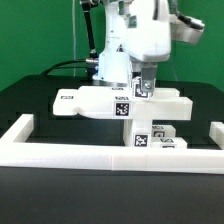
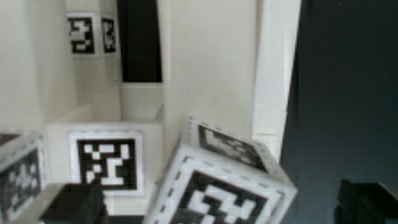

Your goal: Assemble chair

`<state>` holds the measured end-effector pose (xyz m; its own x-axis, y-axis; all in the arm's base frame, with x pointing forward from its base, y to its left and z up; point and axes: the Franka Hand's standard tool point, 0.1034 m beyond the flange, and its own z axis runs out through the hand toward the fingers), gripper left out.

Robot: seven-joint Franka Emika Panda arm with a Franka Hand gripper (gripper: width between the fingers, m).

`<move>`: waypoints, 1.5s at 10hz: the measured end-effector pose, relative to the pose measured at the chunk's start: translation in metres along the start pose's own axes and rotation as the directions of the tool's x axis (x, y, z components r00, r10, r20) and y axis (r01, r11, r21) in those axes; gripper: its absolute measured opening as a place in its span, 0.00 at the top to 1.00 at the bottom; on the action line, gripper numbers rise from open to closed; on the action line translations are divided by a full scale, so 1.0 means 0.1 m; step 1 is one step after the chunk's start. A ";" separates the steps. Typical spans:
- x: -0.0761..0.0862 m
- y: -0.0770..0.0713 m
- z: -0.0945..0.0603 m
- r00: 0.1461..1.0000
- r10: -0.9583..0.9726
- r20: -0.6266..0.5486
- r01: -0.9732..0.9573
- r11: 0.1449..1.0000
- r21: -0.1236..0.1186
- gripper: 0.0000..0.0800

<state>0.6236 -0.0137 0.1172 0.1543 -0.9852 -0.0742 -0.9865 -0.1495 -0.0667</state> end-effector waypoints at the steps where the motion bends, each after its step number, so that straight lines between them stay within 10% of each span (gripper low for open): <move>1: 0.00 0.00 0.00 0.997 -0.083 0.000 0.083 0.997 0.000 0.19; 5: 0.00 0.00 0.00 0.936 -0.352 -0.003 0.352 0.936 -0.003 0.19; 12: 0.01 -0.01 0.07 0.549 -0.835 -0.005 0.833 0.548 -0.079 0.19; 15: 0.01 -0.01 0.07 0.542 -0.841 -0.005 0.838 0.540 -0.078 0.52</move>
Offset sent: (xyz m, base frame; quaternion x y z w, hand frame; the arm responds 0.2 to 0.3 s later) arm 0.0000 0.0000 0.0000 0.0000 0.0000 -0.1938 0.9810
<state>0.6254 -0.0141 0.1106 0.9125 -0.4085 0.0209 -0.4081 -0.9127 -0.0205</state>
